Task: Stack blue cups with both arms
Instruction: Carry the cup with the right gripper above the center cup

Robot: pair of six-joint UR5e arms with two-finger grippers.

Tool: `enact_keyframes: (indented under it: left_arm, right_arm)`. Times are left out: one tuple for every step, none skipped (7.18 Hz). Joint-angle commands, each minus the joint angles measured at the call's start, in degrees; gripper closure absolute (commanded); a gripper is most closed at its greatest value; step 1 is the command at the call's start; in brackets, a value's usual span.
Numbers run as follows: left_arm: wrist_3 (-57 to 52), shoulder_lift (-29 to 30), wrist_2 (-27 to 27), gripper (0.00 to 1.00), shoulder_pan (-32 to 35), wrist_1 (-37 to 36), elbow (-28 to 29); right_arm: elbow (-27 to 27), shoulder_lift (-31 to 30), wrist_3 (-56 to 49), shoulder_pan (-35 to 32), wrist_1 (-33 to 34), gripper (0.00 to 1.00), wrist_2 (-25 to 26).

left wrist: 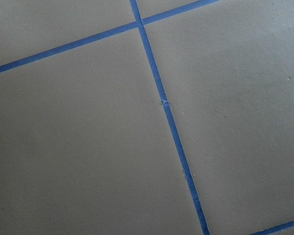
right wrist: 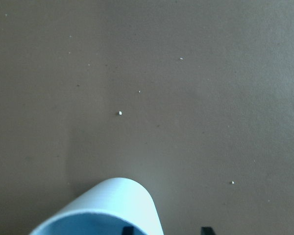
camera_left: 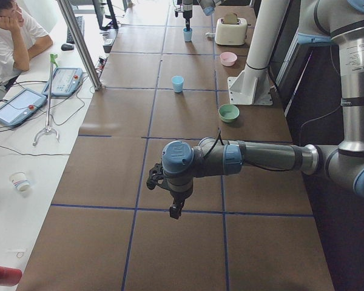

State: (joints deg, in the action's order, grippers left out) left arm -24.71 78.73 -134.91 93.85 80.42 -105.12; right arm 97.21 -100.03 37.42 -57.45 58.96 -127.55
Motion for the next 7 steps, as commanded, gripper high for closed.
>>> enact_keyframes:
  left_arm:
    - [0.1,0.0,0.0,0.0,0.0,0.0,0.0]
    - [0.1,0.1,0.0,0.0,0.0,0.0,0.0]
    - [0.1,0.1,0.0,0.0,0.0,0.0,0.0]
    - [0.1,0.2,0.0,0.0,0.0,0.0,0.0]
    - [0.2,0.2,0.0,0.0,0.0,0.0,0.0]
    - [1.5,0.2,0.0,0.0,0.0,0.0,-0.3]
    - [1.9,0.2,0.0,0.0,0.0,0.0,-0.3]
  right_arm:
    - [1.2,0.0,0.1,0.3,-0.1,1.0,0.0]
    - [3.6,-0.1,0.3,0.2,0.1,1.0,-0.5]
    - [6.3,0.0,0.9,0.2,1.0,1.0,-0.6]
    - [8.2,0.9,6.3,0.5,1.1,1.0,-0.7]
    - [8.5,5.9,13.3,1.7,2.2,1.0,-0.7]
    - [9.0,14.3,22.1,5.4,7.5,1.0,0.1]
    - [9.0,24.0,28.4,7.7,16.3,1.0,0.2]
